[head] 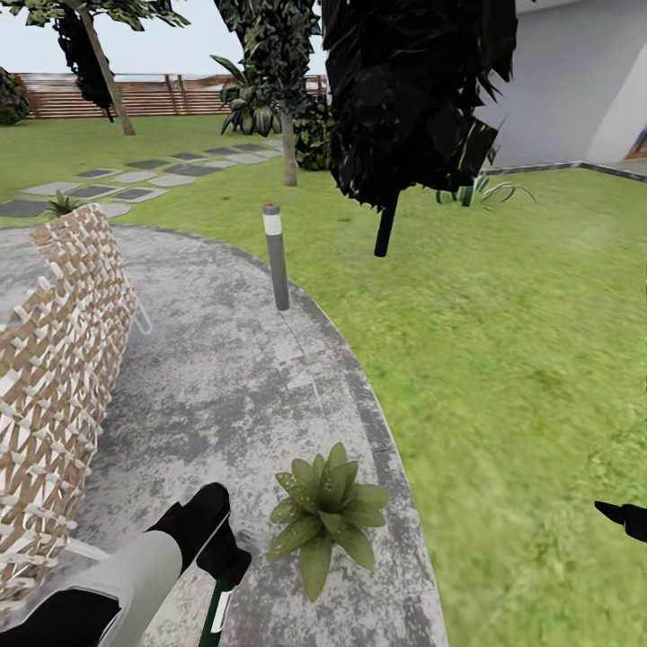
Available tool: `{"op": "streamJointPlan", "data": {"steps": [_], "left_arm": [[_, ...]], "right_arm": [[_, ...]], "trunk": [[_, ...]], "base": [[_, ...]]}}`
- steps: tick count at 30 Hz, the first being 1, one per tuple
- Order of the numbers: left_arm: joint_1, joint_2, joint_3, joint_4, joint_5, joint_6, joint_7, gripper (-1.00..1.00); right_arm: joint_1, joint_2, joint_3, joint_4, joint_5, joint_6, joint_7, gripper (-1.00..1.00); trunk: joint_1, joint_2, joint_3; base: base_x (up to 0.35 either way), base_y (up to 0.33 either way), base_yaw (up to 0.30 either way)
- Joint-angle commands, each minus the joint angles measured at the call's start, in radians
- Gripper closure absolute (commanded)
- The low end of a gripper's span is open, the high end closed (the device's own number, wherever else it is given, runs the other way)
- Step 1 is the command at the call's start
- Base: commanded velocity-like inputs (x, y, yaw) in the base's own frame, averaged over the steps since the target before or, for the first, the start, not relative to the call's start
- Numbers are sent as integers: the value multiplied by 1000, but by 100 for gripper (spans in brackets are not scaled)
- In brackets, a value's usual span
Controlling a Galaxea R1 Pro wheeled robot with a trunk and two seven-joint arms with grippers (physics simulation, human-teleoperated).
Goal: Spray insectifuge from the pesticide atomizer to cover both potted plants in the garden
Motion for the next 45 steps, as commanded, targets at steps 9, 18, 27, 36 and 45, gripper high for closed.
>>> {"op": "streamJointPlan", "data": {"steps": [9,18,27,36,45], "left_arm": [[0,0,-3,-1,-10,1,-10,100],[0,0,-3,-1,-10,1,-10,100],[0,0,-4,-1,-10,1,-10,100],[0,0,-3,-1,-10,1,-10,100],[0,0,-3,-1,-10,1,-10,100]], "right_arm": [[-1,0,-2,0,10,1,10,-100],[-1,0,-2,0,10,1,10,-100],[-1,0,-2,0,10,1,10,-100],[-1,0,-2,0,10,1,10,-100],[-1,0,-2,0,10,1,10,-100]], "trunk": [[0,0,-1],[0,0,-6],[0,0,-15],[0,0,-17],[0,0,-22]], "base": [[0,-288,2],[0,-20,130],[0,-113,221],[0,-304,63],[0,-163,214]]}}
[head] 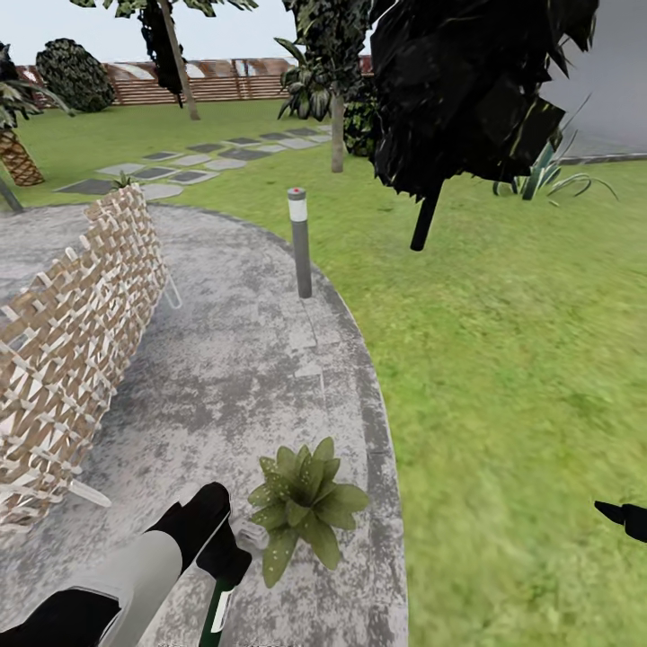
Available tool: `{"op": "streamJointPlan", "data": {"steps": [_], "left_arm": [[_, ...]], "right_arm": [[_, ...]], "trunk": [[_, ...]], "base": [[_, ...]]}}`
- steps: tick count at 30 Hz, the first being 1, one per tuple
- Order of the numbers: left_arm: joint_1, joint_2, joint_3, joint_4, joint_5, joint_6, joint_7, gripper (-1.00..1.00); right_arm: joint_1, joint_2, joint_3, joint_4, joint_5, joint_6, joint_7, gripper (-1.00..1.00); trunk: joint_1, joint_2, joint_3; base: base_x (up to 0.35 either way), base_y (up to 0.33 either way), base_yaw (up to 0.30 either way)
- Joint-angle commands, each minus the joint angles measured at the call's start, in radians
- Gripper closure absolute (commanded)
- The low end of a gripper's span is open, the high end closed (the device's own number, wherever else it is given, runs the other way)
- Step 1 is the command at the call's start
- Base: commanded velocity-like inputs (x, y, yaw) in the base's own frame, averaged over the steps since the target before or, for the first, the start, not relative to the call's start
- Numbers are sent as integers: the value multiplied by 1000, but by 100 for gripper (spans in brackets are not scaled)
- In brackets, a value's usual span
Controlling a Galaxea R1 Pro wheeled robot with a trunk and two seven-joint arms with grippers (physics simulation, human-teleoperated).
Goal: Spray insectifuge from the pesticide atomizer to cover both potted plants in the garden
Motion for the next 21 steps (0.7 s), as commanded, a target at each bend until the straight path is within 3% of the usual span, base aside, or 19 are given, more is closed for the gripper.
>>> {"op": "streamJointPlan", "data": {"steps": [1,9,21], "left_arm": [[-1,0,-2,-1,-11,2,-10,100],[0,0,-4,-1,-11,2,-10,100],[0,0,-2,-1,-10,2,-10,100]], "right_arm": [[-1,0,-2,-1,9,2,10,-100],[-1,0,-2,-1,9,2,10,-100],[-1,0,-2,-1,9,2,10,-100]], "trunk": [[0,0,-1],[0,0,-6],[0,0,-8]], "base": [[0,-10,228],[0,-26,229],[0,-292,72]]}}
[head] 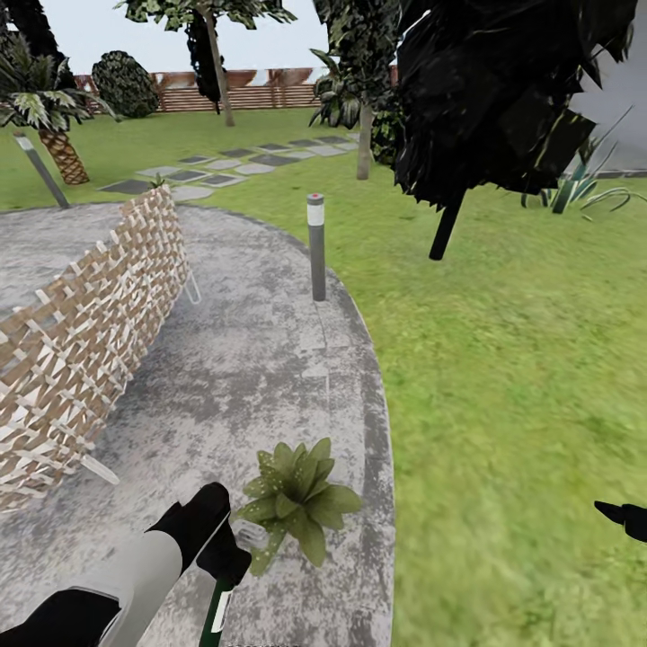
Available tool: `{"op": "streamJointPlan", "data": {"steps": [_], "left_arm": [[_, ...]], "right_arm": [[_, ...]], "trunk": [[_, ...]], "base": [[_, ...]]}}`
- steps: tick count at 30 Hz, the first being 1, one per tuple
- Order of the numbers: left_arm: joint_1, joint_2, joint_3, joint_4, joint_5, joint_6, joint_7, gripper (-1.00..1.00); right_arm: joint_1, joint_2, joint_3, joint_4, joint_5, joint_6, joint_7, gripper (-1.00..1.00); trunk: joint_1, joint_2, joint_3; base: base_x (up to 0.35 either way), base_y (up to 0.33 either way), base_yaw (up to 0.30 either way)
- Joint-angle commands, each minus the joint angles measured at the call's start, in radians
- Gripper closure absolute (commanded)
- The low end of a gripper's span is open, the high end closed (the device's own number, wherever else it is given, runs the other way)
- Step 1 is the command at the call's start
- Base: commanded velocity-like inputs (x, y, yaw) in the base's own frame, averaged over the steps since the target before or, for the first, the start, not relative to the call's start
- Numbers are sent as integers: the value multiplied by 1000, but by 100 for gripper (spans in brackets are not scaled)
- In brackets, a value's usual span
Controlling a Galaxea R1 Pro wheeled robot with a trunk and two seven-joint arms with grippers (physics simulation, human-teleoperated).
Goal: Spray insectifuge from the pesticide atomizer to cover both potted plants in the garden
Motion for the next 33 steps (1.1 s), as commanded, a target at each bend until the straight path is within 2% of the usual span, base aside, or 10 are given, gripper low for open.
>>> {"op": "streamJointPlan", "data": {"steps": [1,14,24,33], "left_arm": [[-1,0,-2,-1,-11,2,-10,100],[-1,0,-1,-1,-10,2,-10,100],[-1,0,0,-6,-10,2,-10,100],[0,0,-1,-6,-10,2,-11,100]], "right_arm": [[-1,0,-2,0,10,1,10,-100],[-1,0,-2,0,10,1,10,-100],[-1,-1,-2,0,10,0,10,-100],[-1,-1,-2,0,10,0,10,-100]], "trunk": [[0,0,-1],[0,0,-10],[0,0,-13],[0,0,-18]], "base": [[0,-322,200],[0,-80,221],[0,-307,84],[0,-305,203]]}}
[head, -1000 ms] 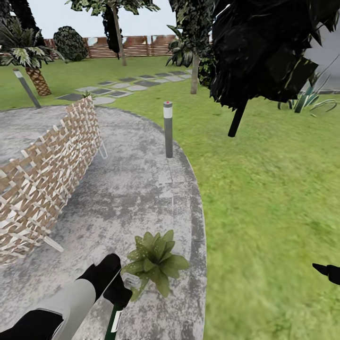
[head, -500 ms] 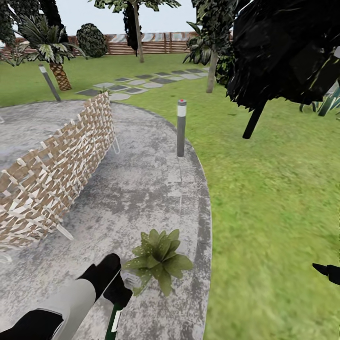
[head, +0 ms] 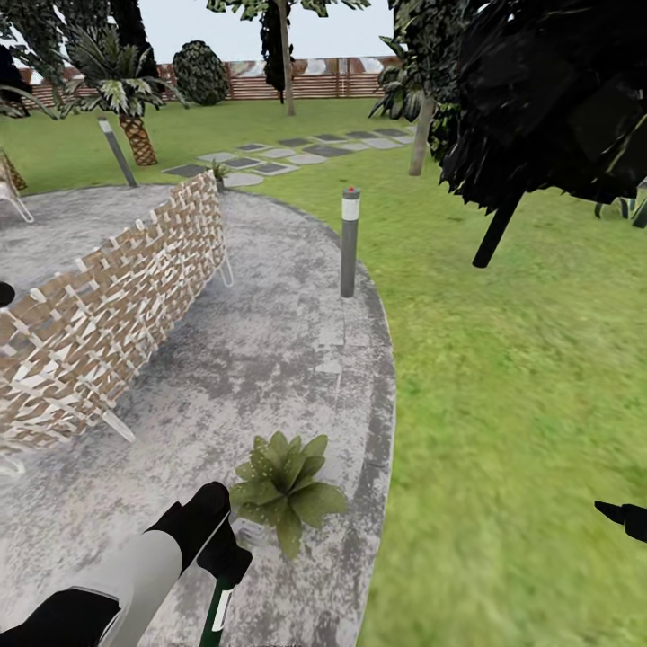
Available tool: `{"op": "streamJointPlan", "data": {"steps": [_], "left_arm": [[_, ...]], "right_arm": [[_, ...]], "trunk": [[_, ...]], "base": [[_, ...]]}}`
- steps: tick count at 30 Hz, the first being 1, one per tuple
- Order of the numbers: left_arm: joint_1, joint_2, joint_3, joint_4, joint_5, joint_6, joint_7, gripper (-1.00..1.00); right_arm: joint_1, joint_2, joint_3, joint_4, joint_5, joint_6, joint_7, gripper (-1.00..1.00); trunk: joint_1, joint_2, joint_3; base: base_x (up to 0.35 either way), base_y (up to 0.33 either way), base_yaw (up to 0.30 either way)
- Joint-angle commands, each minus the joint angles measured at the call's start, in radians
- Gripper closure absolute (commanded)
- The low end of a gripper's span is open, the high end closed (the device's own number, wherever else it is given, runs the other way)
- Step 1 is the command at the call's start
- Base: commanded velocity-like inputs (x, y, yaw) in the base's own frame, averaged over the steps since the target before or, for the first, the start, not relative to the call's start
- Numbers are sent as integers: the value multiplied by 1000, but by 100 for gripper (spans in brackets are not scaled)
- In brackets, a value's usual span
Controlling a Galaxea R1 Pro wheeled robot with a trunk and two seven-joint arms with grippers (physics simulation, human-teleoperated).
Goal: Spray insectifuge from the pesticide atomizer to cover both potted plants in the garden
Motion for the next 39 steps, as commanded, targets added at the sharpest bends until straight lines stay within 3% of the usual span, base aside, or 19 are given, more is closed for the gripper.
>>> {"op": "streamJointPlan", "data": {"steps": [1,17,21,30,39], "left_arm": [[-1,0,-2,-1,-11,2,-10,100],[-1,-1,-1,-10,-8,2,-10,100],[-1,-1,-1,-51,-5,3,-10,100],[0,-2,-3,-57,-3,5,-10,100],[-1,-19,-3,-57,-4,5,-10,100]], "right_arm": [[-1,0,-2,-1,10,2,10,-100],[-1,0,-2,0,10,1,9,-100],[-1,0,-2,1,10,0,10,-100],[-1,0,-2,2,10,0,10,-100],[-1,0,-1,2,10,0,9,-100]], "trunk": [[0,0,-1],[0,0,-12],[0,0,-12],[0,0,-14],[0,0,-21]], "base": [[0,-117,224],[51,-60,224],[235,-231,70],[111,-147,50],[-57,-152,230]]}}
